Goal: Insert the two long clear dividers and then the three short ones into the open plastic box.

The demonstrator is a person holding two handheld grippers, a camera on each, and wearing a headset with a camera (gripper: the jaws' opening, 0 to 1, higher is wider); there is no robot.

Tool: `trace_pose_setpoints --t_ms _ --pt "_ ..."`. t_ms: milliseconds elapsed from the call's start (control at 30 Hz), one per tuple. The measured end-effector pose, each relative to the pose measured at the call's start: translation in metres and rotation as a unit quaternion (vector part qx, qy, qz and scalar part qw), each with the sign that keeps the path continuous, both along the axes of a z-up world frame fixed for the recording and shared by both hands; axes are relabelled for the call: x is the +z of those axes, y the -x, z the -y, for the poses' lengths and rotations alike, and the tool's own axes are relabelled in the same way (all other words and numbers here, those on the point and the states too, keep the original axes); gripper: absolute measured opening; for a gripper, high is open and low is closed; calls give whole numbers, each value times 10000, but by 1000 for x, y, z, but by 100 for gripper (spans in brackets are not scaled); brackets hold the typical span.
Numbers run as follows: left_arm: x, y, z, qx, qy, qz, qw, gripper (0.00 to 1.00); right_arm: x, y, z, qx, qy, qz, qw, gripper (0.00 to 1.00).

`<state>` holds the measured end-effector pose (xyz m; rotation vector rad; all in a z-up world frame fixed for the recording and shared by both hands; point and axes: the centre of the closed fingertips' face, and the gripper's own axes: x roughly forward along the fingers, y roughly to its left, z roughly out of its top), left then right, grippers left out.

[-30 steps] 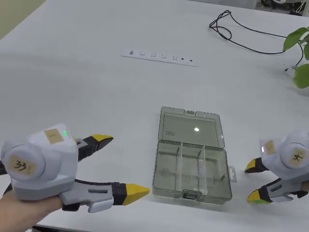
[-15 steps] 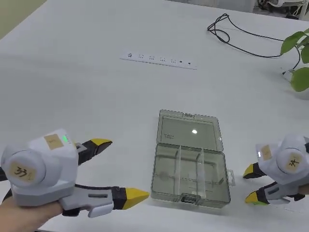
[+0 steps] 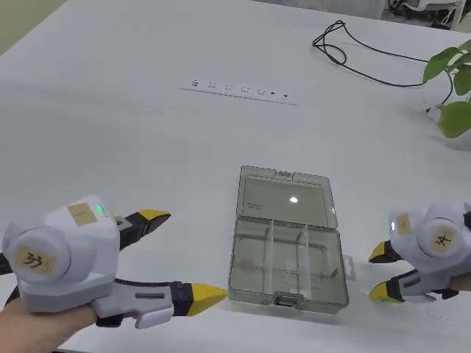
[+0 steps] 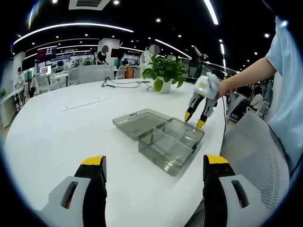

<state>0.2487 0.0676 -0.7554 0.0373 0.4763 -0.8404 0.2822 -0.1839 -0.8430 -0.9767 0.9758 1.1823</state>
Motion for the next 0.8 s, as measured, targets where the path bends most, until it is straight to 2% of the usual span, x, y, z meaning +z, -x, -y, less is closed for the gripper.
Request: trace_pose_setpoints --t_ms 333,500,633,667,700,733,767,800 --pt "-1 -1 7 -52 59 -5 10000 85 18 -19 14 -232 107 428 9988 32" --pt "0 -4 15 -127 123 -60 9998 85 37 -27 20 -302 58 655 9974 32" --pt "0 -7 22 -186 262 -233 9992 79 64 -29 6 -252 -177 989 9946 32" --pt "1 -8 25 -187 325 -255 9990 80 70 -29 2 -229 -235 1056 9939 32" --pt "3 -10 27 -170 421 -332 9984 80 69 -29 -1 -177 -287 1094 9934 32" --pt "5 -12 29 -149 480 -396 9979 80 75 -30 -7 -88 -338 1222 9919 32" --pt "6 -13 31 -152 534 -415 9976 79 80 -28 -12 -42 -364 1271 9912 32" --pt "9 -14 34 -163 657 -501 9964 78 86 -26 -20 33 -433 1330 9902 32"
